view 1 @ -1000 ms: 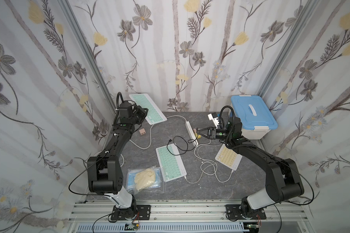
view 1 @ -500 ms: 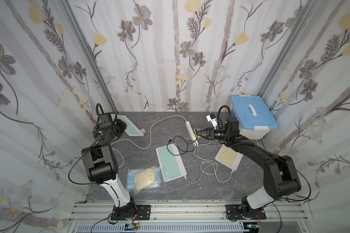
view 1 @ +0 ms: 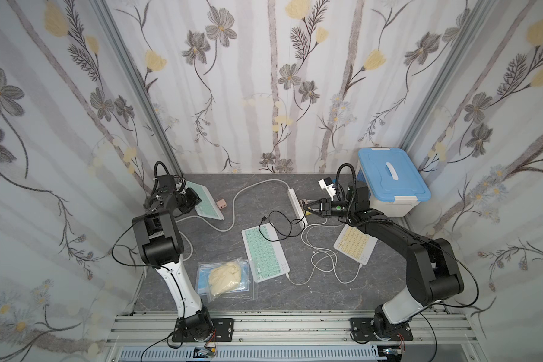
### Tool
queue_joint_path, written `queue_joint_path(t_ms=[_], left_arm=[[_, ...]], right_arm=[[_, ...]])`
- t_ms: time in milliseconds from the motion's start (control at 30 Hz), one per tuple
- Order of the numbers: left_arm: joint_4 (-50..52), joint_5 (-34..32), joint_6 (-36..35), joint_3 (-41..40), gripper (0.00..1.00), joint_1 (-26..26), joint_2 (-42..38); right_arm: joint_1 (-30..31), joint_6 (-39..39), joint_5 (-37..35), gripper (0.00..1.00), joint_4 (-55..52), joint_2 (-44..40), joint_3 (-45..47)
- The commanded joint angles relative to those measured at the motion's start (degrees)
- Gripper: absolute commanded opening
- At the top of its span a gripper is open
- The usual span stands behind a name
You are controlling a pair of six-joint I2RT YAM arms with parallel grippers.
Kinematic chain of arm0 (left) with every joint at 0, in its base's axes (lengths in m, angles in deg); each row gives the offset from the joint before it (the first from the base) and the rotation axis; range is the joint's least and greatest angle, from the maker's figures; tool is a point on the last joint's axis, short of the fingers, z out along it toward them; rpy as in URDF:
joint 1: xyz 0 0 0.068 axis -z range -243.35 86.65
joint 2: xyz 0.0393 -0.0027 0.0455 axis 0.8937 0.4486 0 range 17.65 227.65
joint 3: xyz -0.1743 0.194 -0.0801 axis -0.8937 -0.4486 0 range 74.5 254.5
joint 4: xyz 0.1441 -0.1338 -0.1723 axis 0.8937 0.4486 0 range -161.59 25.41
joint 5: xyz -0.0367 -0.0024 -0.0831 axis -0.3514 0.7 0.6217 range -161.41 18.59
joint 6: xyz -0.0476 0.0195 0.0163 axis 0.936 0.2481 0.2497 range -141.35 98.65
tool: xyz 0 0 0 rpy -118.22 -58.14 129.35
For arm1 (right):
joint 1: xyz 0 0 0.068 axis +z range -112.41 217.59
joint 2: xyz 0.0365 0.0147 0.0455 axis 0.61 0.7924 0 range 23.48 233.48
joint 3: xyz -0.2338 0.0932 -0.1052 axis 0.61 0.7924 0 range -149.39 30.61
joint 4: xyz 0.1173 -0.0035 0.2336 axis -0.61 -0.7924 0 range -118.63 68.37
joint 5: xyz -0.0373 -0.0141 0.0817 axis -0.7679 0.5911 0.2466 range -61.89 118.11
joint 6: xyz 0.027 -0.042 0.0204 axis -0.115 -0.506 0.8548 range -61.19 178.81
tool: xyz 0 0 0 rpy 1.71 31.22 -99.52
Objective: Unplug the wireless keyboard
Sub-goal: Place the keyboard at the center of the board, then place the power cord at the center of the board.
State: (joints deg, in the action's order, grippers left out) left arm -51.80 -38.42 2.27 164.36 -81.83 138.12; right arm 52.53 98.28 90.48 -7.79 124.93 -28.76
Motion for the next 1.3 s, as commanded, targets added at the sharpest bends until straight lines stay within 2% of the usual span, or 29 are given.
queue_joint_path(t_ms=[0, 67, 167, 233, 400, 467, 567, 667, 733, 833, 933, 1000, 1100, 1267], left_arm=[[0.40, -0.69, -0.98, 1.96, 0.04, 0.68, 3.22], [1.57, -3.16, -0.34, 3.61, 0.13, 0.64, 4.99], [5.58, -7.47, -1.23, 5.31, 0.44, 0.64, 5.05], [6.73, -10.06, -1.63, 4.49, 0.57, 0.63, 3.10], [10.42, -12.91, -2.65, 3.52, 0.80, 0.71, -1.90], [12.11, -16.54, -3.34, 2.90, 0.90, 0.94, -5.10], [13.72, -18.69, -4.09, 1.18, 0.93, 2.07, -11.04], [9.50, -13.91, -4.62, -5.84, 0.87, 6.73, -20.67], [1.55, -7.12, -6.03, -14.76, 0.84, 13.15, -27.55], [-10.12, -0.01, -8.05, -24.70, 0.86, 26.07, -35.20], [-19.21, 2.90, -8.85, -30.02, 0.90, 37.34, -37.49], [-21.24, 2.99, -11.17, -30.27, 0.96, 42.79, -36.77], [-19.98, 3.33, -16.09, -26.94, 0.99, 47.13, -33.72], [-14.38, 4.80, -24.15, -19.40, 0.92, 50.86, -29.81]], right_arm=[[0.17, -1.05, -0.14, 0.00, 0.37, 0.84, -0.65], [0.36, -1.05, -0.13, 0.00, 0.31, 1.04, -0.83], [0.60, -1.40, -0.15, 0.00, -0.51, 0.34, -0.94], [0.70, -2.02, -0.49, 0.00, -1.30, -0.57, -1.00], [1.01, -2.30, -1.08, 0.00, -2.81, -1.94, -2.46], [1.36, -1.92, -1.60, 0.00, -2.82, -2.84, -3.17], [1.76, -0.85, -2.32, 0.00, -2.26, -4.12, -3.77], [1.76, 0.58, -2.99, 0.00, -1.46, -4.76, -3.99], [1.76, 2.64, -3.13, 0.00, 0.31, -4.68, -3.99], [1.76, 6.13, -2.89, 0.00, 3.45, -4.18, -3.89], [1.72, 8.02, -2.13, 0.00, 4.77, -3.31, -4.26], [1.85, 8.82, -1.49, 0.00, 5.31, -2.92, -4.28], [2.15, 9.62, -0.95, 0.00, 5.87, -2.83, -4.02], [2.88, 10.28, -0.49, 0.00, 6.24, -3.01, -3.67]])
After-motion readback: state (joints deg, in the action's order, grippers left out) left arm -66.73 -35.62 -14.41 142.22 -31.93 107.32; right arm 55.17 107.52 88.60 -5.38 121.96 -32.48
